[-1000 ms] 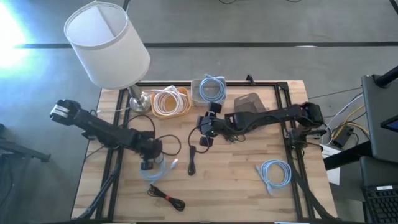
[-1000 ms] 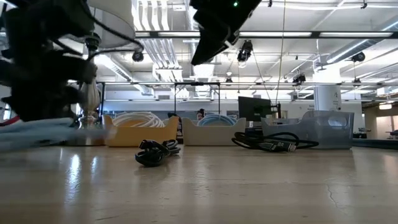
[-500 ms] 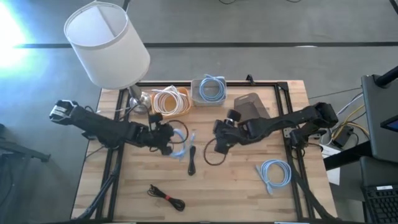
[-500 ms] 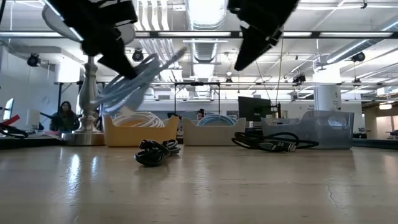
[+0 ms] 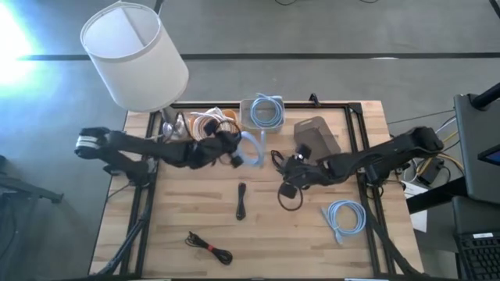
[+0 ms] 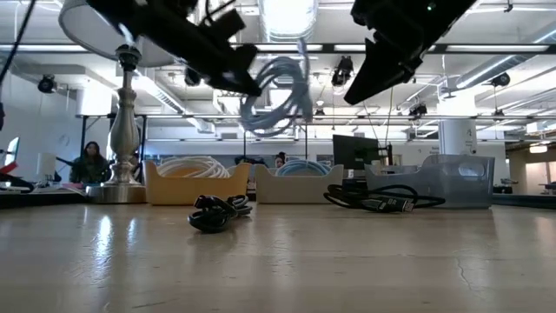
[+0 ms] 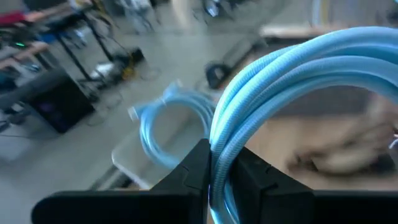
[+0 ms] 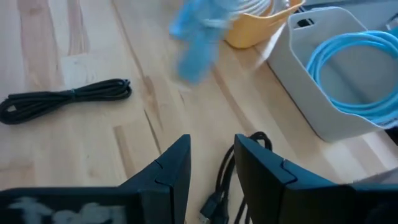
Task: Pick & Place USB Port
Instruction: Put the left blue display cable into the gray bin
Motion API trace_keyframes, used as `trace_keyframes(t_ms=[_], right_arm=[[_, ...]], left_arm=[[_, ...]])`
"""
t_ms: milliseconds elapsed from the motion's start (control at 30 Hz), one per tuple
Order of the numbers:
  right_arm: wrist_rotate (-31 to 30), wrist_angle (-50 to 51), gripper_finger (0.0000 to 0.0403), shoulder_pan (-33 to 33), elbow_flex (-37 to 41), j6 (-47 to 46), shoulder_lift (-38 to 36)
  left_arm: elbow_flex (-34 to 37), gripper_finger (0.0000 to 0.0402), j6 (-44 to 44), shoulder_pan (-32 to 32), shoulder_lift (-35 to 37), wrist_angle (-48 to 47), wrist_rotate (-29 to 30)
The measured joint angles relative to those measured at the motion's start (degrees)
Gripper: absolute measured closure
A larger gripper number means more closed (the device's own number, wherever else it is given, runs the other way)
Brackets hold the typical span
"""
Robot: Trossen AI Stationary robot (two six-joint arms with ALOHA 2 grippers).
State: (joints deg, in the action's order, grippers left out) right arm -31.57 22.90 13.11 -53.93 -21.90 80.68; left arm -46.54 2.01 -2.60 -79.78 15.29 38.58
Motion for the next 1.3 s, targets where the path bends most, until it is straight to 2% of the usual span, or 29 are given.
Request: trace_keyframes(t_ms=[100, 267, 500, 733, 1067, 1300], right_arm=[[0.0, 0.0, 0.0286, 0.0, 0.9, -0.5, -1.8], [0.1, 0.0, 0.0290, 0.0, 1.3, -0.6, -2.8], [0.3, 0.5, 0.0290, 0.0, 1.7, -0.2, -2.5], [0.3, 0.5, 0.0293, 0.0, 1.7, 0.0, -2.6], [0.3, 0.6, 0.0297, 0.0, 1.7, 0.0, -2.6], [0.4, 0.5, 0.0303, 0.1, 2.1, -0.9, -2.6]], left_arm=[[-0.8, 0.0356, 2.1, -3.1, -5.3, 9.7, 0.1], [-4.4, 0.0356, 2.0, -7.5, -13.7, 16.6, 0.2], [-11.9, 0.0355, 1.7, -12.9, -23.9, 18.7, 6.4], [-18.4, 0.0350, 0.4, -15.9, -31.3, 18.7, 6.4], [-22.7, 0.0347, 5.8, -16.7, -34.5, 14.2, 6.6], [-22.7, 0.0315, 5.8, -17.9, -32.6, 12.8, 7.2]])
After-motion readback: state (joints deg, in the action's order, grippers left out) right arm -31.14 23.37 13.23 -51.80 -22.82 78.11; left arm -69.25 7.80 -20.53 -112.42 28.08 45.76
